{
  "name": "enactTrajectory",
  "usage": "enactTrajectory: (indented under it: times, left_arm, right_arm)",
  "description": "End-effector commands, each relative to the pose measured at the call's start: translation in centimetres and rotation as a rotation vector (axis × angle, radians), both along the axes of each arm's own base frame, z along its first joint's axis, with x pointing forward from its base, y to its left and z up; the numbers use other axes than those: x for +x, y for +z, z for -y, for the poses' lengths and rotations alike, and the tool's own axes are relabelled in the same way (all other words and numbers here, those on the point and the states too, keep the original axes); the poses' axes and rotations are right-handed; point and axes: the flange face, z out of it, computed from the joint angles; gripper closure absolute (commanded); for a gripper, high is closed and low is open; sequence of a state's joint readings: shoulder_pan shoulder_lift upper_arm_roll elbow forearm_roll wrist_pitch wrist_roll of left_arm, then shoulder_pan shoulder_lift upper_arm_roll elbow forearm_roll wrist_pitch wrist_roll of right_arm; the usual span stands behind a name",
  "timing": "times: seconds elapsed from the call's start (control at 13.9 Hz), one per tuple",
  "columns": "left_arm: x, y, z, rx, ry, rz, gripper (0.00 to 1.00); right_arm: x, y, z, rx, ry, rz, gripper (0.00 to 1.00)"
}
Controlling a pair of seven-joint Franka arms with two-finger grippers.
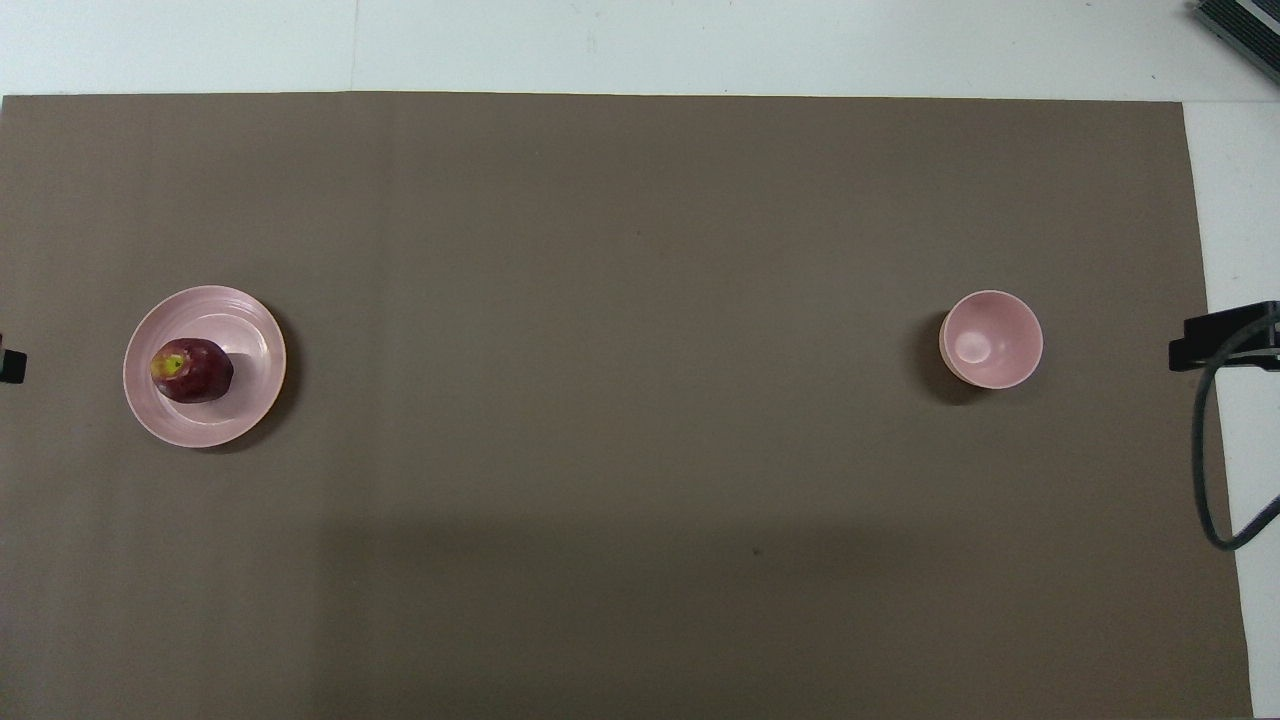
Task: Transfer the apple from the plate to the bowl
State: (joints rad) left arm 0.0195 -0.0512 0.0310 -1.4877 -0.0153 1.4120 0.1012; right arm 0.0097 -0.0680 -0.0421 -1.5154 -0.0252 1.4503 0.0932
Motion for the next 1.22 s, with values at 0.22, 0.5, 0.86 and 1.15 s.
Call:
enactTrajectory:
  times: [0.22, 0.5, 0.86, 1.15]
  left_arm:
    - [-1.06, -0.01, -0.04, 0.01, -0.003, -0.028, 0.0]
    - [-1.19, -0.09, -0.2, 0.01, 0.004, -0.033, 0.0]
    - [-1.47, -0.54, -0.19, 0.009, 0.0, -0.04, 0.0]
    - [-1.61, -0.76, -0.11, 0.009, -0.003, -0.043, 0.0]
  right_arm:
    - [-0.35, 0.06, 0.49, 0.012, 0.023, -0.003, 0.0]
    - [-0.45, 0.15, 0.57, 0.012, 0.021, -0.001, 0.0]
    - [-0.49, -0.06, 0.55, 0.014, 0.021, -0.006, 0.0]
    - [-0.49, -0.06, 0.65, 0.012, 0.02, -0.006, 0.0]
